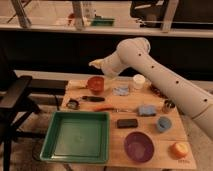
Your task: Place pepper in tray
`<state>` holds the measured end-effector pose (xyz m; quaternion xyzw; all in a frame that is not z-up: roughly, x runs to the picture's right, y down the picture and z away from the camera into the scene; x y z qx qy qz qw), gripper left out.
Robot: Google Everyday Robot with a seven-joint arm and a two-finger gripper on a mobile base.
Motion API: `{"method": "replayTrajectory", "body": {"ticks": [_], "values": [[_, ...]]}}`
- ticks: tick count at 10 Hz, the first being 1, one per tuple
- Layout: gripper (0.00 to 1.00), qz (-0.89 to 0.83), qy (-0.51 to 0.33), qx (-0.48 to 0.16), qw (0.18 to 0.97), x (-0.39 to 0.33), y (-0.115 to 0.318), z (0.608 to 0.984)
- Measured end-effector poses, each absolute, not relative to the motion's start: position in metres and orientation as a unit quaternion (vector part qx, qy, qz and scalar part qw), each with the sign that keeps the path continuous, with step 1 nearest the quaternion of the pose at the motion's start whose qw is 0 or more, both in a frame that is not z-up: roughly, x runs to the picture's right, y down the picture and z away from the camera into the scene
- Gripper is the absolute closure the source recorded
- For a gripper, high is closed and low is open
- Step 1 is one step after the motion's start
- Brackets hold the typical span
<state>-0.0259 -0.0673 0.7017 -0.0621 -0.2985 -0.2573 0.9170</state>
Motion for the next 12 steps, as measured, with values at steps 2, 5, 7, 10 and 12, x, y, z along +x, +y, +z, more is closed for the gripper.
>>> {"method": "replayTrajectory", "body": {"ticks": [2, 5, 7, 10, 12], "values": [[0.20, -0.251, -0.287, -0.073, 0.921, -0.026, -0.068, 0.713], [0.20, -0.237, -0.273, -0.089, 0.928, -0.026, -0.068, 0.730], [0.20, -0.224, -0.265, -0.098, 0.933, -0.025, -0.066, 0.742], [0.20, -0.203, -0.258, -0.114, 0.938, -0.026, -0.053, 0.767], [0.20, -0.194, -0.256, -0.127, 0.939, -0.021, -0.041, 0.789]]}}
